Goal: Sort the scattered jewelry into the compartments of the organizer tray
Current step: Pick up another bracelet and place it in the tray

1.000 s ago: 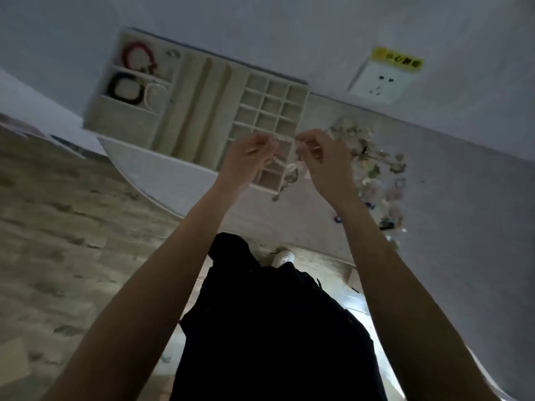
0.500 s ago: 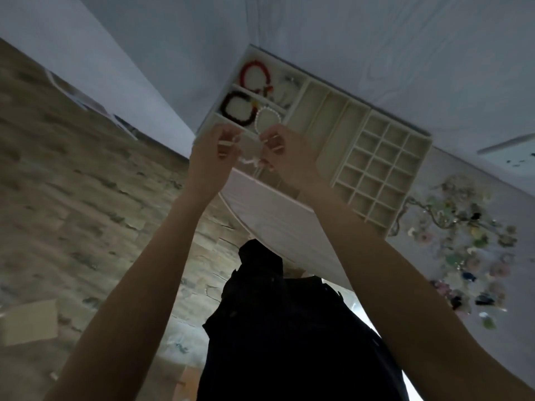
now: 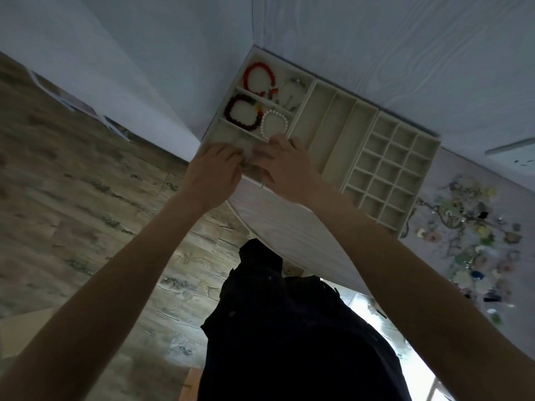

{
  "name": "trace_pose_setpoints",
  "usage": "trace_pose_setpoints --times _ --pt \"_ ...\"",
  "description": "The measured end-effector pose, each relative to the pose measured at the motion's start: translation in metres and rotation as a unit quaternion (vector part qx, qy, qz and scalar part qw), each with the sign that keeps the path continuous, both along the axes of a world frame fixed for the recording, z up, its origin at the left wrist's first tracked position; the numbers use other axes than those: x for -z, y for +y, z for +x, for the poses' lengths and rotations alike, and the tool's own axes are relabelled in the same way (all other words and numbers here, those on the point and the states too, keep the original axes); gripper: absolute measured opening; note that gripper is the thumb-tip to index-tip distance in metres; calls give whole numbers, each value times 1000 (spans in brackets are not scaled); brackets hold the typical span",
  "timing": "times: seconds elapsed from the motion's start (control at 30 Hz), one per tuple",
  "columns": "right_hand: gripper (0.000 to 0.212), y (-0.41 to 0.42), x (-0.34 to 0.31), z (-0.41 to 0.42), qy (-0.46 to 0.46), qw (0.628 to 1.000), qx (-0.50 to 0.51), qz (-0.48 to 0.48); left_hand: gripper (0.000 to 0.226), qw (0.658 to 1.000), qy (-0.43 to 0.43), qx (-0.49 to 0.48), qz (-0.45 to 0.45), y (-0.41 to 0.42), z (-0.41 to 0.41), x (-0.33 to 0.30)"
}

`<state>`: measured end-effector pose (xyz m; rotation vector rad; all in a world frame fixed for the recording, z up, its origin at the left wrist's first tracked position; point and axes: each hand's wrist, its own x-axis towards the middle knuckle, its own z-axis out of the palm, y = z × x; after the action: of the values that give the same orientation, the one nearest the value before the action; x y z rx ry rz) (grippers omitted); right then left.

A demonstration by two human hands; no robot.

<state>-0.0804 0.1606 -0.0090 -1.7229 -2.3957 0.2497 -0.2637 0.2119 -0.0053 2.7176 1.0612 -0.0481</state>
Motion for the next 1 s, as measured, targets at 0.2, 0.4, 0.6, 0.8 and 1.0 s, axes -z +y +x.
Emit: trace_pose_setpoints --times 0.2,0.4,0.6,0.8,1.0 --pt "38 3 4 -14 -30 999 11 -35 38 997 34 21 73 5 -18 -5" --pt "36 14 3 -27 -2 997 14 -70 40 995 76 7 71 4 -27 -3" --pt "34 19 5 -21 -13 997 55 53 45 999 10 28 12 7 -20 -5" --pt "37 37 6 -27 -108 994 -25 4 43 999 34 34 20 9 -27 -6" --pt "44 41 3 -32 -126 992 -7 -12 43 996 68 38 40 11 -24 -2"
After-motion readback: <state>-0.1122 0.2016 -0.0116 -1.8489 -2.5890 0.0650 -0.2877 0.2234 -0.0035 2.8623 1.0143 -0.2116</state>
